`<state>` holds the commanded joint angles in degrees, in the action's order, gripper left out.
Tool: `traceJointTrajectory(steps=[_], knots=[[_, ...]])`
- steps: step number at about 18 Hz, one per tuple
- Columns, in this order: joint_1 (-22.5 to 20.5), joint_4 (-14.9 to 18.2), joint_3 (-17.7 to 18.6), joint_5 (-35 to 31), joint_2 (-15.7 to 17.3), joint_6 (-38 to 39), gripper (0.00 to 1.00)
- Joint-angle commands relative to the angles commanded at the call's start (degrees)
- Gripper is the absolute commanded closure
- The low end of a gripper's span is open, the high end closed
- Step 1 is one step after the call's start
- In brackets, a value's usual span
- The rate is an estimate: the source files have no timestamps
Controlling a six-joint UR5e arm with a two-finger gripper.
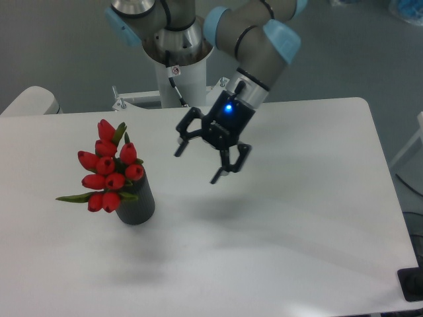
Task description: Insert the flowers into the vase
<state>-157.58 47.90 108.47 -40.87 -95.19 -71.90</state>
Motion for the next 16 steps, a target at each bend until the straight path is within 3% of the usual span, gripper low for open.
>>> traceJointTrajectory(steps=[6,12,16], knots=[[-6.2,0.0,-4.7,-3.5,0.7,-0.9,0.00],[-7.0,0.4,-10.1,-14.8,-0.2,-5.8,0.00],[-5.8,3.1,-12.7,-24.5,-0.7,-11.5,0.00]])
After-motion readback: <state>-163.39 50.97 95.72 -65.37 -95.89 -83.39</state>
